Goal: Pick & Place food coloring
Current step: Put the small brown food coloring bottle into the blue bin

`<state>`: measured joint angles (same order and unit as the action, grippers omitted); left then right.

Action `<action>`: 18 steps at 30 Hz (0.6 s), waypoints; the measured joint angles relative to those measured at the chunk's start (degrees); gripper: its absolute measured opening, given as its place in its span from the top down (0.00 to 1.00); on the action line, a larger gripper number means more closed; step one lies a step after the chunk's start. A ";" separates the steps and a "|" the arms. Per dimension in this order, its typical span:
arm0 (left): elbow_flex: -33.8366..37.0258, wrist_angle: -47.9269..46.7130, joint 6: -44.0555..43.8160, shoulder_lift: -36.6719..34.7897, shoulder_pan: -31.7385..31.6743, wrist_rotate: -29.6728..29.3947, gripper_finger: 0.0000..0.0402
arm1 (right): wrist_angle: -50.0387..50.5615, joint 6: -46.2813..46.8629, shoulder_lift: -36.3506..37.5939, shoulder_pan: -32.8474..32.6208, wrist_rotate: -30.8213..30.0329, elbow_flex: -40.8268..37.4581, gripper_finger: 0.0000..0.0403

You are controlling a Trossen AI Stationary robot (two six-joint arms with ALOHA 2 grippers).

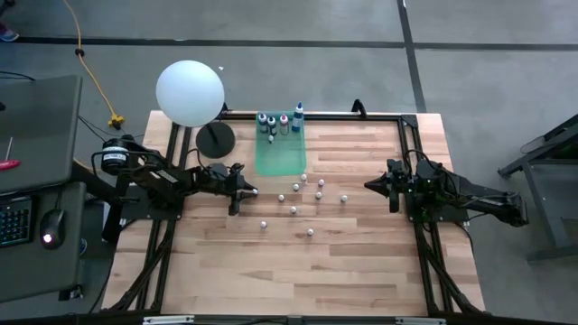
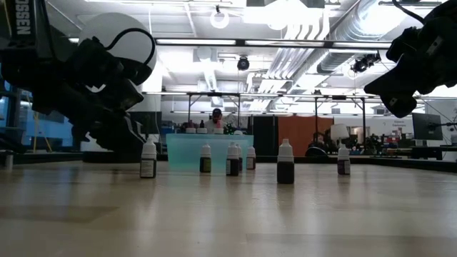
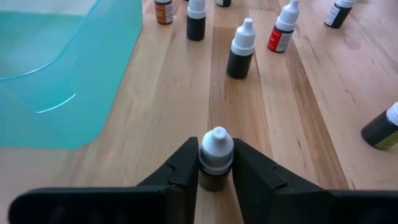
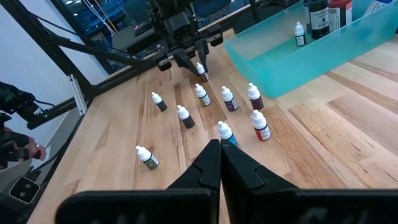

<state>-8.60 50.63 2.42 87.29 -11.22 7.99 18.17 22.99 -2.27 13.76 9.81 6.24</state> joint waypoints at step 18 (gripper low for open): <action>0.00 3.50 -8.40 -0.02 0.00 0.03 0.83 | 0.00 -0.02 0.01 -0.02 -0.01 0.00 1.00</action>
<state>-8.60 54.14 -5.97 87.26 -11.22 8.01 18.17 22.97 -2.26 13.74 9.80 6.24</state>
